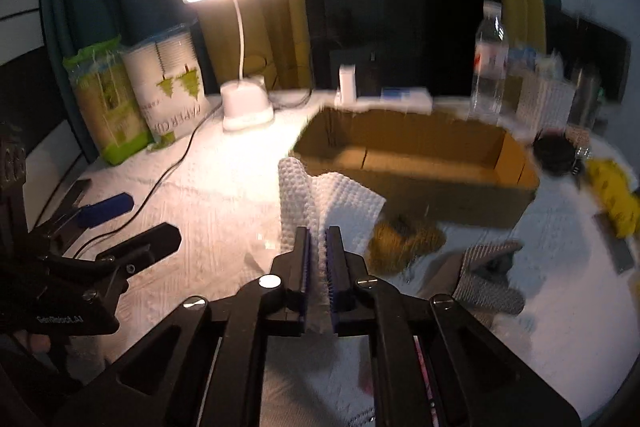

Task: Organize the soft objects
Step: 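Lift the white towel off the table with the right gripper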

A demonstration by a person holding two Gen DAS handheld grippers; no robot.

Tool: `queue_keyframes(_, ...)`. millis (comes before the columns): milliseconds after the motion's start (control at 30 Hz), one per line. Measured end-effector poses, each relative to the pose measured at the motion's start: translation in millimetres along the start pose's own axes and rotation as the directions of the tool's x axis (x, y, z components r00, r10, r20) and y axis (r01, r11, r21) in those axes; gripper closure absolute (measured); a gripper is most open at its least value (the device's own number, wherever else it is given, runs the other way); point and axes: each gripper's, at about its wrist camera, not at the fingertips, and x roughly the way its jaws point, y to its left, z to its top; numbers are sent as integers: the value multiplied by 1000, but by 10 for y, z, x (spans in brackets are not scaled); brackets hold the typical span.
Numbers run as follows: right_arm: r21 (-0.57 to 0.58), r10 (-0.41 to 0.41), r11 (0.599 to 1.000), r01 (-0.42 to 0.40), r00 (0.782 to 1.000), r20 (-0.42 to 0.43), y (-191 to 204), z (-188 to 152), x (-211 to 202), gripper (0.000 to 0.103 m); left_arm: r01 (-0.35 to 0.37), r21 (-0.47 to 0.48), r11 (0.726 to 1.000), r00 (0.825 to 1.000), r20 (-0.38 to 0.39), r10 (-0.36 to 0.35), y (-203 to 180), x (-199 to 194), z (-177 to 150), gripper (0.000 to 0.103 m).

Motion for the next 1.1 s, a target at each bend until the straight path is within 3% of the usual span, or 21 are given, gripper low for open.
queue_keyframes(33, 11, -20, 1000, 20, 1000, -17, -36, -31, 50, 70, 2, 5, 1000, 1000, -3, -2, -29, 10, 0, 1)
queue_keyframes(100, 27, -48, 998, 49, 998, -39, -110, -81, 117, 52, 0, 14, 1000, 1000, -7, 0, -71, 25, 1, 1)
queue_keyframes(267, -85, -114, 989, 117, 993, 43, 20, -67, 27, 52, -6, 7, 1000, 1000, -17, 6, -59, 74, 7, 1)
queue_keyframes(400, -200, -105, 973, 116, 992, 65, 237, -33, 76, 52, -10, -5, 1000, 1000, -17, 9, 2, 85, -3, 1)
queue_keyframes(567, -236, -55, 970, 56, 998, 10, 346, -24, 280, 56, -27, -35, 999, 999, -18, 26, 164, 64, -30, 1)
queue_keyframes(667, -251, -44, 967, 38, 999, -15, 415, -25, 367, 64, -42, -61, 997, 999, -24, 40, 283, 55, -54, 1)
queue_keyframes(733, -250, -45, 968, 35, 998, -35, 436, -30, 410, 90, -46, -74, 996, 999, -25, 45, 340, 45, -67, 1)
queue_keyframes(767, -245, -40, 969, 29, 998, -38, 433, -27, 410, 94, -47, -77, 996, 999, -23, 45, 354, 34, -68, 1)
queue_keyframes(900, -244, -42, 969, 36, 999, -21, 436, -23, 326, 98, -37, -66, 997, 999, -11, 36, 317, -1, -58, 1)
queue_keyframes(1100, -169, 5, 985, 14, 994, 111, 293, 118, -146, 99, -21, -38, 999, 1000, 1, 21, 172, -37, -4, 1)
